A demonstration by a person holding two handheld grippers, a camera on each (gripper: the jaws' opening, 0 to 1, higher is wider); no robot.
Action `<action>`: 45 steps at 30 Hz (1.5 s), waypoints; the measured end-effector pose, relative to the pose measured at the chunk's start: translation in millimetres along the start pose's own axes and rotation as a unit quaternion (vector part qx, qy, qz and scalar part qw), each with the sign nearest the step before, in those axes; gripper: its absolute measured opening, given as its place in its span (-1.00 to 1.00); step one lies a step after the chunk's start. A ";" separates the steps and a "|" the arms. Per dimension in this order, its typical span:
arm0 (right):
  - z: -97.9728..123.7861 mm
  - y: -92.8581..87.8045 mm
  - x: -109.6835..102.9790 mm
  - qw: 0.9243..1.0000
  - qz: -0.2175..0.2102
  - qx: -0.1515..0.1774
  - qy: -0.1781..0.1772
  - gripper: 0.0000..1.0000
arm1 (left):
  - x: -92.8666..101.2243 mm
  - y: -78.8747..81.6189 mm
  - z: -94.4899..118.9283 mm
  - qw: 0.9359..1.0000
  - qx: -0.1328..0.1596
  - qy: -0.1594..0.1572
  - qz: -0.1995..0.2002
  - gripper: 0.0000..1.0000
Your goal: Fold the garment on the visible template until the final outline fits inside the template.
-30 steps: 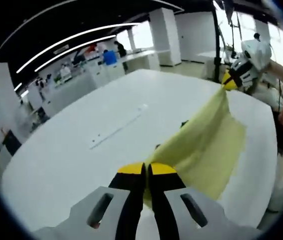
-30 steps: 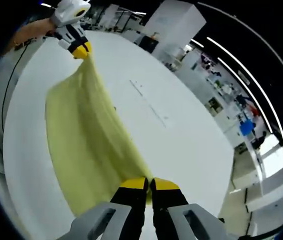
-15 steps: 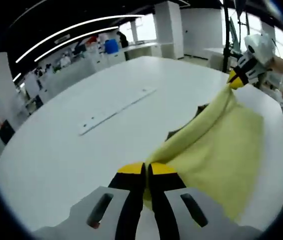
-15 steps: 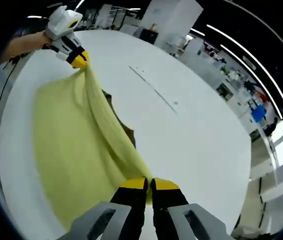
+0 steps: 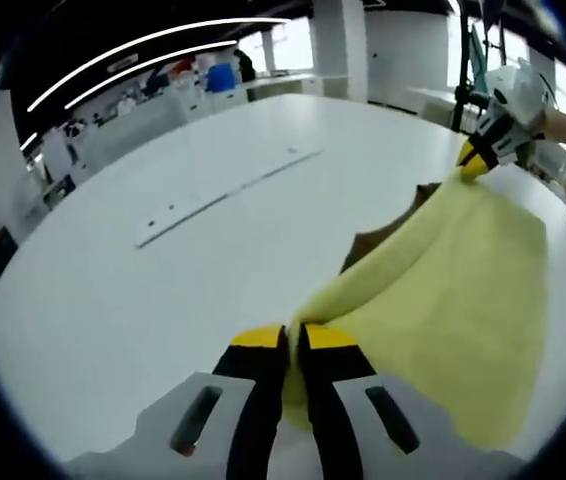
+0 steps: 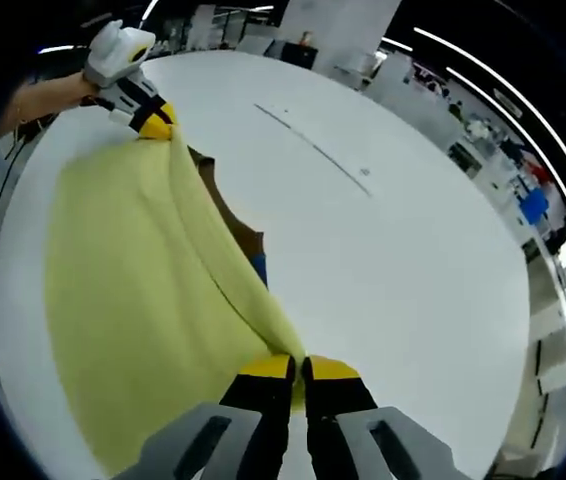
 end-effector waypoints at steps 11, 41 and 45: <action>8.4 -4.6 -2.2 0.999 -0.029 0.013 0.033 -0.64 | -7.1 0.5 18.6 0.999 0.035 -0.015 0.013 -0.51; 2.8 -18.4 26.8 0.957 -0.286 0.041 -0.042 -0.83 | -42.0 -0.8 15.2 0.989 0.054 0.089 0.103 -0.82; 7.4 -17.6 23.7 0.949 -0.310 0.044 -0.031 -0.61 | -40.3 2.7 22.0 0.989 0.067 0.086 0.095 -0.57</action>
Point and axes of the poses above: the point that each gripper's makers call its tool centre point, and the gripper's own axes: z roughly backward along the fingers, x roughly to its right, y roughly out of its top, the point moved 3 cm from there along z, roughly backward along the fingers, and after that the axes turned 4 degrees about -y, right-handed, at the moved point
